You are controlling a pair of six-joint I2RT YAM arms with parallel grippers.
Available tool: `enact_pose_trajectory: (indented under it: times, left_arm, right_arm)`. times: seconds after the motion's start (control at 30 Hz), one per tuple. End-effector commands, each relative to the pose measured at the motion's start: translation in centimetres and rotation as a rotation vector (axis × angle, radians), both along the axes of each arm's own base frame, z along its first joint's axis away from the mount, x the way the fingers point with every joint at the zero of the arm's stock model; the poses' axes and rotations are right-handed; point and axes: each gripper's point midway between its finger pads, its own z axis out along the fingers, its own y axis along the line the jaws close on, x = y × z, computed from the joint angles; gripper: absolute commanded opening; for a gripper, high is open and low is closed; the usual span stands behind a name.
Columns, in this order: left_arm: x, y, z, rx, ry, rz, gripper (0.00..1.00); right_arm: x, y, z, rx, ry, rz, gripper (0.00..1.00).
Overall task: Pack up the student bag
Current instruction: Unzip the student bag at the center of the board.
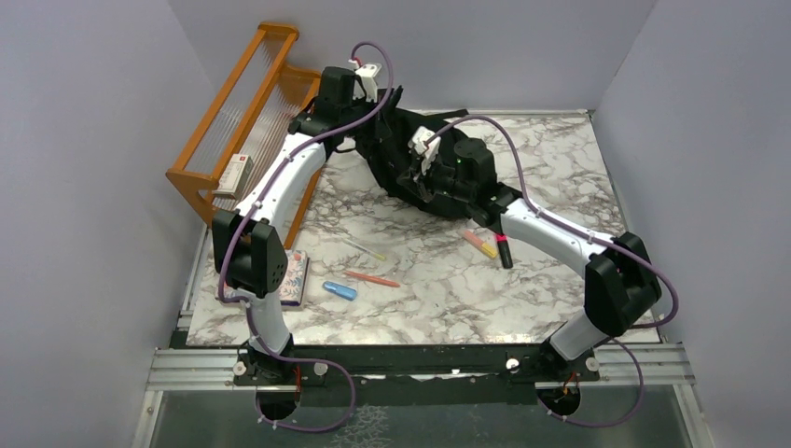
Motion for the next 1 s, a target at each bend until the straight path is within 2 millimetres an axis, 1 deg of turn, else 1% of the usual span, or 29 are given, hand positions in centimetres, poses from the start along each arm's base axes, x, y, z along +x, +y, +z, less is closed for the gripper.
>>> enact_pose_trajectory:
  times: [0.0,0.1,0.2,0.27,0.3,0.37,0.4,0.43,0.57,0.7,0.93,0.97]
  left_arm:
    - [0.5,0.0,5.0,-0.072,-0.180,-0.051,0.00]
    - [0.3,0.1,5.0,-0.072,-0.186,-0.054,0.00]
    - [0.1,0.1,5.0,-0.072,-0.192,-0.057,0.00]
    - [0.1,0.1,5.0,-0.071,-0.193,-0.057,0.00]
    - [0.2,0.1,5.0,-0.071,-0.192,-0.057,0.00]
    - [0.2,0.1,4.9,-0.071,-0.190,-0.057,0.00]
    - [0.2,0.1,5.0,-0.071,-0.191,-0.058,0.00]
    - [0.2,0.1,5.0,-0.071,-0.192,-0.059,0.00]
    - [0.3,0.1,4.9,-0.065,-0.196,-0.057,0.00]
    - [0.4,0.3,4.8,-0.054,-0.202,-0.050,0.00]
    - [0.6,0.5,4.8,-0.043,-0.212,-0.045,0.00]
    - [0.7,0.5,4.9,-0.042,-0.213,-0.045,0.00]
  right_arm:
    - [-0.9,1.2,-1.4,-0.015,0.103,0.061,0.15]
    - [-0.5,1.5,-1.3,-0.014,0.103,0.059,0.16]
    - [-0.3,1.5,-1.3,-0.015,0.105,0.055,0.25]
    - [-0.3,1.5,-1.3,-0.011,0.106,0.054,0.25]
    - [-0.3,1.6,-1.2,-0.010,0.107,0.055,0.21]
    - [-0.3,1.6,-1.3,-0.008,0.109,0.058,0.07]
    - [-0.3,1.6,-1.2,-0.008,0.108,0.057,0.02]
    - [-0.3,1.6,-1.1,-0.006,0.106,0.057,0.01]
    - [-0.4,1.4,-0.9,-0.007,0.102,0.050,0.01]
    - [-0.9,0.8,-1.1,-0.024,0.109,0.044,0.00]
    - [-2.3,-0.6,-2.5,-0.062,0.149,0.027,0.01]
    - [-2.4,-0.8,-3.0,-0.070,0.159,0.022,0.01]
